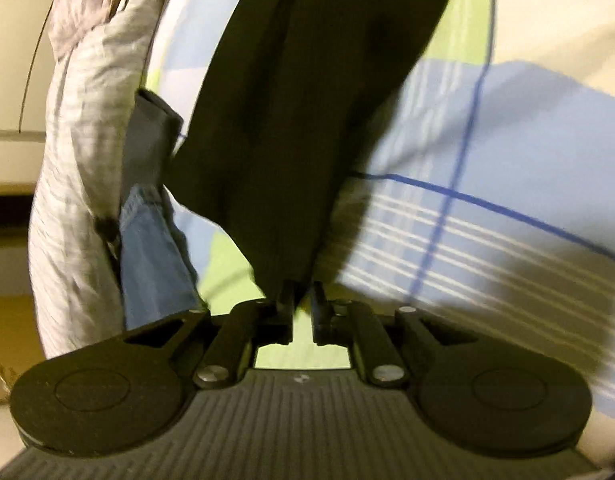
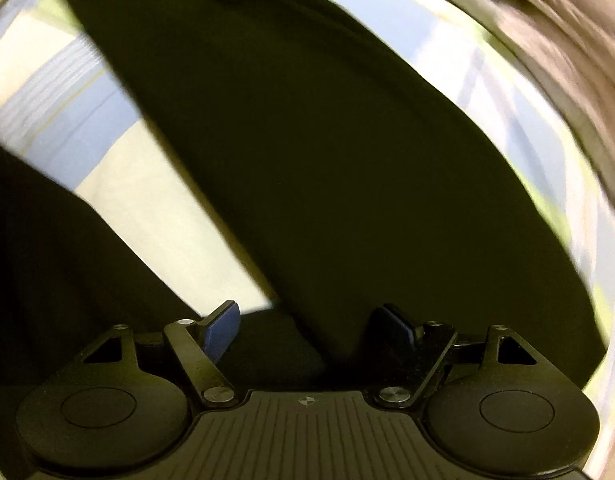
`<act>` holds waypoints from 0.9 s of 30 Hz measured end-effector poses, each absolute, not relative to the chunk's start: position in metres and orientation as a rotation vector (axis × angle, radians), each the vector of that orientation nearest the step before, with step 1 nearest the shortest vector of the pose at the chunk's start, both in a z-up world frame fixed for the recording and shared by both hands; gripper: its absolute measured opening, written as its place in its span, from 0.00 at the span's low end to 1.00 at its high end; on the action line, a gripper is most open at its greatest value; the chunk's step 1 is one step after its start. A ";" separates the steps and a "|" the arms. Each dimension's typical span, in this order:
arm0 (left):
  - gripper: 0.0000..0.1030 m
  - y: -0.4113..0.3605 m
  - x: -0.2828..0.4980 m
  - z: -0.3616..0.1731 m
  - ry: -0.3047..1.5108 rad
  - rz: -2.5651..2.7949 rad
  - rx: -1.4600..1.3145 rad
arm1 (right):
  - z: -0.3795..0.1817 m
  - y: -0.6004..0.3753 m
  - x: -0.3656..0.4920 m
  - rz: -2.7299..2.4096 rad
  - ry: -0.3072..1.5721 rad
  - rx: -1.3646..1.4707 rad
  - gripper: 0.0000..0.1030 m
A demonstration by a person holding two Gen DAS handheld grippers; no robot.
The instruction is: Fold clothes
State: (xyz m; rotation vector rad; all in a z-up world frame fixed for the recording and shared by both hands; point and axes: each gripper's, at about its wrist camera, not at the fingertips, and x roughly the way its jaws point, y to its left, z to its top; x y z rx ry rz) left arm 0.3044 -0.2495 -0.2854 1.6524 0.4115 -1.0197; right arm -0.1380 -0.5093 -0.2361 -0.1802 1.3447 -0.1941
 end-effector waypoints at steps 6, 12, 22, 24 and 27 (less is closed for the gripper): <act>0.13 -0.249 0.287 -0.259 0.479 -1.005 1.539 | -0.216 -0.527 -0.173 -0.300 1.341 -0.003 0.77; 0.27 -0.297 0.260 -0.239 0.473 -1.064 1.428 | -0.188 -0.566 -0.200 -0.406 1.302 0.042 0.77; 0.44 -0.453 0.176 -0.221 0.449 -1.210 1.264 | -0.158 -0.754 -0.241 -0.566 1.169 0.164 0.77; 0.44 -0.486 0.152 -0.222 0.467 -1.229 1.241 | -0.153 -0.794 -0.249 -0.589 1.138 0.188 0.77; 0.44 -0.531 0.115 -0.231 0.483 -1.244 1.245 | -0.153 -0.864 -0.256 -0.596 1.086 0.242 0.77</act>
